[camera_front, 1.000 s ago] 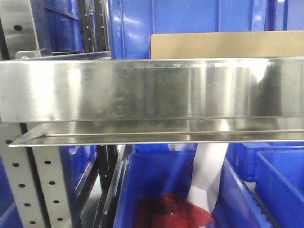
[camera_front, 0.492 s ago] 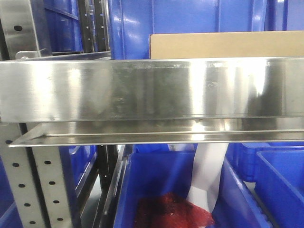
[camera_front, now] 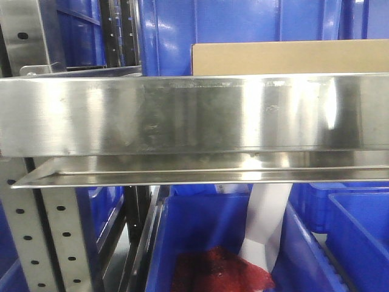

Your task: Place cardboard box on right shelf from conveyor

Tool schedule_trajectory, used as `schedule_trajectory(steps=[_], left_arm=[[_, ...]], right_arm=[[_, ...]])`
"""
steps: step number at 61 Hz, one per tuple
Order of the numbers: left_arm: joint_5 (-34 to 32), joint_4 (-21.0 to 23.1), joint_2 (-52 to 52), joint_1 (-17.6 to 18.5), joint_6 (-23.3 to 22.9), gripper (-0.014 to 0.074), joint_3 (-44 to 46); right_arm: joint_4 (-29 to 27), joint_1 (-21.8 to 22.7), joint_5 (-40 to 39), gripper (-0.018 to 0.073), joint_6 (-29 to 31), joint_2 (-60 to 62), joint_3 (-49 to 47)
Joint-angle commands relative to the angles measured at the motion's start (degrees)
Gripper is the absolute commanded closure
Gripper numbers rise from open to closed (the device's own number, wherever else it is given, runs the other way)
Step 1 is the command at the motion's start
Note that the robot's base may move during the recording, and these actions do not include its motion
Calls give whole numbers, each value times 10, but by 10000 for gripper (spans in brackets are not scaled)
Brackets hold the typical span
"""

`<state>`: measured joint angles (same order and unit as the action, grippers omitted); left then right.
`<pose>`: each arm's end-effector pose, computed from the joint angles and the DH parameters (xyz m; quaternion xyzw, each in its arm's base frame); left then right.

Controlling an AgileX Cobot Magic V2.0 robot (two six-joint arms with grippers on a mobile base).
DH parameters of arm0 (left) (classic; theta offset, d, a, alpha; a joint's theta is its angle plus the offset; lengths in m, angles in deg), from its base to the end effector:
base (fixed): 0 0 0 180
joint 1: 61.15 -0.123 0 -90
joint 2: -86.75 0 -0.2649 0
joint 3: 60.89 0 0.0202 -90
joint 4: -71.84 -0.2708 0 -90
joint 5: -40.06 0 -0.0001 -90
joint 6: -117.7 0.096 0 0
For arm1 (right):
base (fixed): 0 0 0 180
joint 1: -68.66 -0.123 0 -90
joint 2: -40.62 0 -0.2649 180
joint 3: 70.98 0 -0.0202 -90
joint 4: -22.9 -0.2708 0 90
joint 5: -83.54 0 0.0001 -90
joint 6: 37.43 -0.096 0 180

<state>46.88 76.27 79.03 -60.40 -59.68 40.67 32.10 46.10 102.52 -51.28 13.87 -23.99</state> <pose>0.1022 -0.0022 0.1918 -0.0034 0.7251 -0.0185 0.6884 0.1068 0.0389 0.3332 -0.0916 0.7165 0.1473 0.6757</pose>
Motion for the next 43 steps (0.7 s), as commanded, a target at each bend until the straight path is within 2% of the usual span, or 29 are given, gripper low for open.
schedule_trajectory(steps=[1, 17, 21, 25, 34, 43], left_arm=[[-49, 3, 9, -1, 0, 713, -5], [-49, 3, 9, -1, 0, 713, -5], [-49, 3, 9, -1, 0, 713, -5], [-49, 3, 9, -1, 0, 713, -5], [-49, 3, 9, -1, 0, 712, -5], [-49, 3, 9, -1, 0, 713, -5]], right_arm=[[8, 4, -48, 491, -3, -4, -15], [-7, 14, -52, 491, 8, -4, -15], [-17, 44, -52, 491, 19, -3, -11], [-51, 81, -55, 491, 41, 1, 0], [-137, 177, -96, 491, 131, 42, 70], [-145, 227, -153, 491, 146, 105, 167]])
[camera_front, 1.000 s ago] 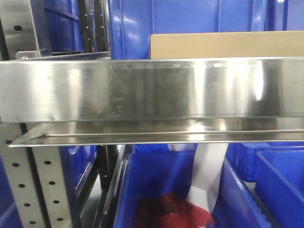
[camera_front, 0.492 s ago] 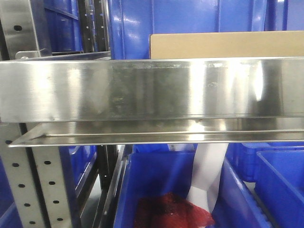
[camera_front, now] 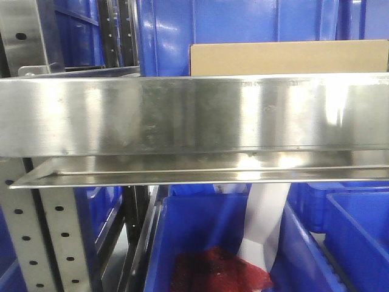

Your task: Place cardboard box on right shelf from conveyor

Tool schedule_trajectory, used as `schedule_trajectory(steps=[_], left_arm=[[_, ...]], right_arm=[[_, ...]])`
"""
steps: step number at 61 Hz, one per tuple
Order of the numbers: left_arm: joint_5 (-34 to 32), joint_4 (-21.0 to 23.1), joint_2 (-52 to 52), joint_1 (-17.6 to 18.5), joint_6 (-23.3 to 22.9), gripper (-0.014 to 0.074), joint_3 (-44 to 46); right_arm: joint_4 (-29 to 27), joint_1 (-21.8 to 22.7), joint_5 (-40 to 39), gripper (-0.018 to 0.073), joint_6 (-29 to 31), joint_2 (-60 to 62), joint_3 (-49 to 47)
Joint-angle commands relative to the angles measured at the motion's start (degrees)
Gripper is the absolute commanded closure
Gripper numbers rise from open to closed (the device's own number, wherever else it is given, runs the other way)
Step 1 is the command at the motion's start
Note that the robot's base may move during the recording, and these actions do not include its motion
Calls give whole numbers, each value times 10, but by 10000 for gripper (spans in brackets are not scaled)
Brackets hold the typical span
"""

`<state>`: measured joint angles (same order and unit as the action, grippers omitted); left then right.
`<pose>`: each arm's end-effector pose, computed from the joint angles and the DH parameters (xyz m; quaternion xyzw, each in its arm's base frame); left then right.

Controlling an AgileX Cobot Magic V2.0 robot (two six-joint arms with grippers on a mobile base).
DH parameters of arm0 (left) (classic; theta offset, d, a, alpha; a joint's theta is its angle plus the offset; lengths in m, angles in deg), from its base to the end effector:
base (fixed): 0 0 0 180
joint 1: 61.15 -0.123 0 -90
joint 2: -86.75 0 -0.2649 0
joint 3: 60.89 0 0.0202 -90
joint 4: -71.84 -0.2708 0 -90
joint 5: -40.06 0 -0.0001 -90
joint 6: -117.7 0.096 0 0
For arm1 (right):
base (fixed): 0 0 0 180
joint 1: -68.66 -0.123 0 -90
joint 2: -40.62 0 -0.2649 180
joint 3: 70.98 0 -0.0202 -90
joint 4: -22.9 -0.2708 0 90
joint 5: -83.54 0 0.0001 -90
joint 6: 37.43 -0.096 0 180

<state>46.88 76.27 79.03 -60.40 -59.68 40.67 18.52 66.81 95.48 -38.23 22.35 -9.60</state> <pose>0.1022 -0.0022 0.1918 -0.0034 0.7251 -0.0185 0.6884 0.1071 0.0050 0.2719 0.0147 0.7165 0.0478 0.6958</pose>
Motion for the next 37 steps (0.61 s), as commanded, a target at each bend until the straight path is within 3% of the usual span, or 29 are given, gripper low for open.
schedule_trajectory(steps=[1, 16, 37], left_arm=[[-49, 3, 9, -1, 0, 713, -5], [-49, 3, 9, -1, 0, 713, -5], [-49, 3, 9, -1, 0, 713, -5]], right_arm=[[-9, 23, -89, 491, 16, 25, 32], [-9, 29, -160, 491, 15, 111, 166], [-5, 36, -138, 491, 15, 115, 167]])
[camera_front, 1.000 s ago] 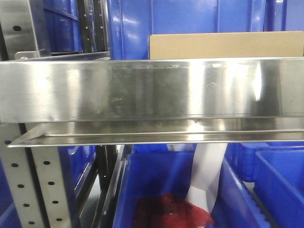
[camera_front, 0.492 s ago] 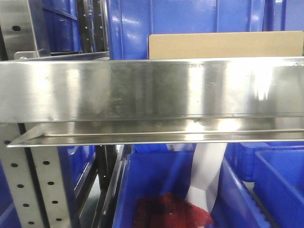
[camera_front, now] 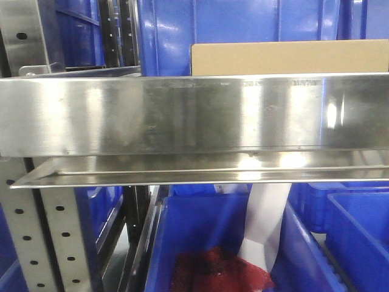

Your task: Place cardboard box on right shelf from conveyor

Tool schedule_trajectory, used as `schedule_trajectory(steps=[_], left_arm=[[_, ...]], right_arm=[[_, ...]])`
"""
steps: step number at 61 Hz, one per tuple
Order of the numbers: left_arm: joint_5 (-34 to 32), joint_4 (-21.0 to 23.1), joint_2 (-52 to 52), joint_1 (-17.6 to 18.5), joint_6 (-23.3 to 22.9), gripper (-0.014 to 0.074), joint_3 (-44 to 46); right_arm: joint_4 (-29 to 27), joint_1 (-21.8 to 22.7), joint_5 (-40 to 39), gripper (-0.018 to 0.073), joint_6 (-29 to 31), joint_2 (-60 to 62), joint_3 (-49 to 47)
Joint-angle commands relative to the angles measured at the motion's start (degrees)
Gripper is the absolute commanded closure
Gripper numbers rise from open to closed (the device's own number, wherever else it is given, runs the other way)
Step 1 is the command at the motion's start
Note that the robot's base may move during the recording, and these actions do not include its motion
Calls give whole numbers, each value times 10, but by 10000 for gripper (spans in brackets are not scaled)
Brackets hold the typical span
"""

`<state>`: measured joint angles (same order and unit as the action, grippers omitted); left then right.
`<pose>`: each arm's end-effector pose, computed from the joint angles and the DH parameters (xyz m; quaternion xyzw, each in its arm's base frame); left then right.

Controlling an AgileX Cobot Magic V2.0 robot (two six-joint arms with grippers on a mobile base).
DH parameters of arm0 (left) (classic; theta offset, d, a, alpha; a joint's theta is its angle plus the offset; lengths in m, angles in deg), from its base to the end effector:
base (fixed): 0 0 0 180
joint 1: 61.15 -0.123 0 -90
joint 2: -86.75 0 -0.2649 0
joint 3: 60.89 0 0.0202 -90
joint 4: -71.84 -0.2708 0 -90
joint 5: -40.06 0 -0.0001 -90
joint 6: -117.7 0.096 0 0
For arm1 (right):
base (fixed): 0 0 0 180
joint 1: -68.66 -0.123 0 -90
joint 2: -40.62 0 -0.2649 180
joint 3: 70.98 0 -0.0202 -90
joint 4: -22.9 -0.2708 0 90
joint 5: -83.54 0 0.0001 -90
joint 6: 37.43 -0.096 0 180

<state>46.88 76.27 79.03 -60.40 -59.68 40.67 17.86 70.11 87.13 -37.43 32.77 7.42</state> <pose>0.1022 -0.0022 0.1918 -0.0034 0.7251 -0.0185 0.6884 0.1025 -0.0021 0.1972 0.0380 0.7050 0.0241 0.7078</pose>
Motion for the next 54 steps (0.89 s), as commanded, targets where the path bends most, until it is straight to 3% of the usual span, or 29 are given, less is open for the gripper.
schedule_trajectory(steps=[1, 54], left_arm=[[-49, 3, 9, -1, 0, 712, -5], [-49, 3, 9, -1, 0, 713, -5]], right_arm=[[2, 3, -55, 491, 7, 11, -3], [2, 3, -47, 491, 7, 11, -3]])
